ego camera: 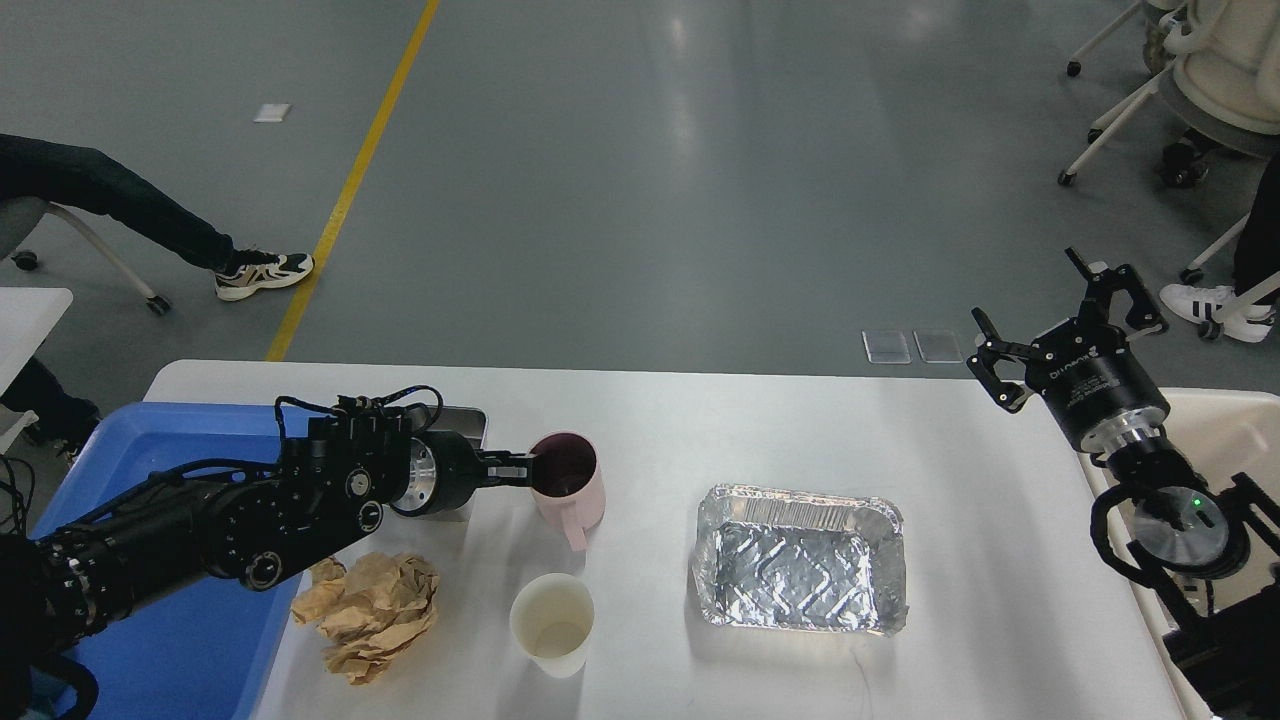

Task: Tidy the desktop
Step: 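Grasp the pink mug with the left gripper and lift it, then lower the pink mug into the blue bin and release it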

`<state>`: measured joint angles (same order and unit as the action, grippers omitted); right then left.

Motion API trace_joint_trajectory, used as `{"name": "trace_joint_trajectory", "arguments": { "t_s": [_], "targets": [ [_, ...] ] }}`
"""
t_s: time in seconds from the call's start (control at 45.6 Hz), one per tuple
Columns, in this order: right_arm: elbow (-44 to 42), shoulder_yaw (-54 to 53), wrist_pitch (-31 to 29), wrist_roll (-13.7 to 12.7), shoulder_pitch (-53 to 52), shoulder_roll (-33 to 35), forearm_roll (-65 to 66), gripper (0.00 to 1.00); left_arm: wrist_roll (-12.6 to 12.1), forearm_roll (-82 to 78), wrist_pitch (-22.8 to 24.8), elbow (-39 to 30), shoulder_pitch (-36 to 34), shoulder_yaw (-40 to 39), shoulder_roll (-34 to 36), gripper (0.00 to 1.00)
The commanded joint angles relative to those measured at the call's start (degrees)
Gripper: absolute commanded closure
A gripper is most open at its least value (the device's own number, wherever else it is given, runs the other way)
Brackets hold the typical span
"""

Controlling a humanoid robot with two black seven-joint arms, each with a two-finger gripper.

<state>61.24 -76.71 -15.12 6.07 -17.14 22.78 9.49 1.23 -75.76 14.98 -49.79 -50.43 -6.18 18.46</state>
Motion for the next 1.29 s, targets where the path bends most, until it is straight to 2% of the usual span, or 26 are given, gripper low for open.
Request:
{"name": "trace_joint_trajectory", "arguments": {
  "t_s": [0.0,0.219,0.439,0.636,0.79,0.878,0.988,1.097,1.273],
  "targets": [
    [-0.07,-0.20,0.09,0.00,-0.09,-0.10,0.00,0.00,0.00,0.00,0.32,0.05,-0.28,0.12,-0.09,1.00],
    [-0.07,-0.20,0.09,0.00,-0.08,-0.37,0.00,0.00,0.70,0.17,0.58,-0.31,-1.16,1.35,-0.97,1.00],
    [-0.07,-0.20,0.18,0.00,-0.35,-0.37,0.00,0.00,0.70,0.88,4.53,-2.50,-7.30,0.82,0.08,1.00],
    [-0.07,-0.20,0.26,0.00,-0.52,-0.37,0.00,0.00,0.70,3.16,8.05,-5.05,-17.94,0.03,6.76,1.00],
    [-0.07,-0.29,0.35,0.00,-0.52,-0.37,0.00,0.00,0.70,4.39,12.00,-6.63,-22.78,-0.06,12.29,1.00],
    [0.02,-0.37,0.53,0.00,-0.70,-0.45,0.00,0.00,0.44,4.57,12.71,-10.49,-24.36,0.12,16.51,1.00],
    [0.02,-0.29,0.53,0.00,-0.79,-0.37,0.00,0.00,0.00,4.57,13.32,-17.70,-25.42,0.38,26.00,1.00],
    [0.02,-0.29,0.53,0.00,-0.88,-0.37,0.00,0.00,0.52,4.31,17.44,-22.53,-26.39,0.12,37.05,1.00],
    [0.02,-0.20,0.53,0.00,-1.05,-0.54,0.00,0.00,0.44,3.95,16.76,-26.50,-22.53,1.61,50.43,1.00]
  ]
}}
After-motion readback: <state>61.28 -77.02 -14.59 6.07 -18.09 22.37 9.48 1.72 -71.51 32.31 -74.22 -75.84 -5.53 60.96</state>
